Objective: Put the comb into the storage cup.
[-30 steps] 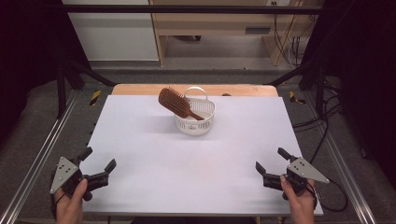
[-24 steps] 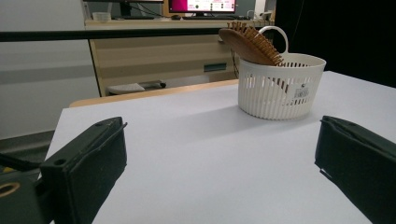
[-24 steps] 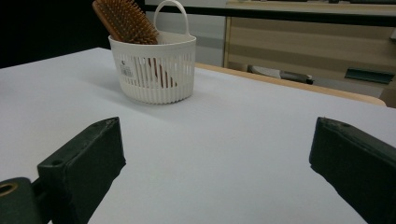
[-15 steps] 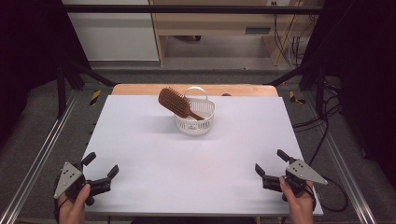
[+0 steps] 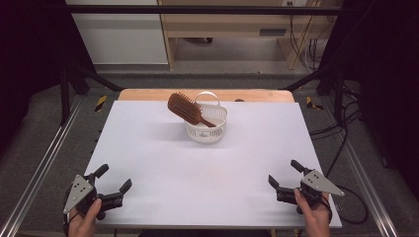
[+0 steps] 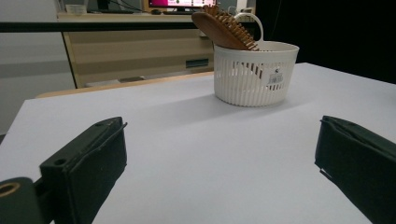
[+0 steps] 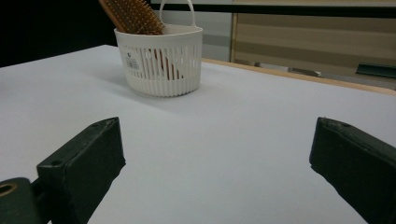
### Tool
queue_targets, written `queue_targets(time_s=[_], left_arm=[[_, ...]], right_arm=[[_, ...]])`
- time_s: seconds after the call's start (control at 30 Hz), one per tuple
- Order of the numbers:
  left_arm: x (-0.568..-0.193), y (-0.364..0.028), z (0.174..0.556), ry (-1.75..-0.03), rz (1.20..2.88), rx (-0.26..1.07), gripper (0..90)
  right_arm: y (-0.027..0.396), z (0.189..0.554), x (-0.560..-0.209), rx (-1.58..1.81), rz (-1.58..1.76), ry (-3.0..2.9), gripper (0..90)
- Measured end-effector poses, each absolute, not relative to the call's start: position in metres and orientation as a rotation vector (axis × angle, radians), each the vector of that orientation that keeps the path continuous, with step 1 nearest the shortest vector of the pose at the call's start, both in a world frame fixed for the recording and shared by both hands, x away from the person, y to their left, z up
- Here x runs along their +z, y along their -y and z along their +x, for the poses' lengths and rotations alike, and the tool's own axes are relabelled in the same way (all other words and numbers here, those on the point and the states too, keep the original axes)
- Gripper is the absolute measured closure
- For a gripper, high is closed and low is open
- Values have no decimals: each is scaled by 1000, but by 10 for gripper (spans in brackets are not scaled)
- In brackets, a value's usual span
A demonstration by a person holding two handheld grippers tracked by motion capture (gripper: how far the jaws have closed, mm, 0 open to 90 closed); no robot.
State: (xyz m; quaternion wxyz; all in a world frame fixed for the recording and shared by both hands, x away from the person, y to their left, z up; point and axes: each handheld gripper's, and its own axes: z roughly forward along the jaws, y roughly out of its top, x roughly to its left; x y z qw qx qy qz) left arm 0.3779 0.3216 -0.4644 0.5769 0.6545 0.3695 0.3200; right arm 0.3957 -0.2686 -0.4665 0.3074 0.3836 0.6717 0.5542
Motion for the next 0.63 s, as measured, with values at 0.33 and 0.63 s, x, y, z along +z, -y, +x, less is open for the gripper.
queue_targets(time_s=[0.33, 0.63], left_arm=[[-470, -314, 377, -857, 1522, 725, 22], [-470, -306, 379, -857, 1526, 704, 19]], right_arm=[[262, 401, -469, 1522, 1000, -1784, 29], [255, 405, -471, 1545, 1008, -1790, 29]])
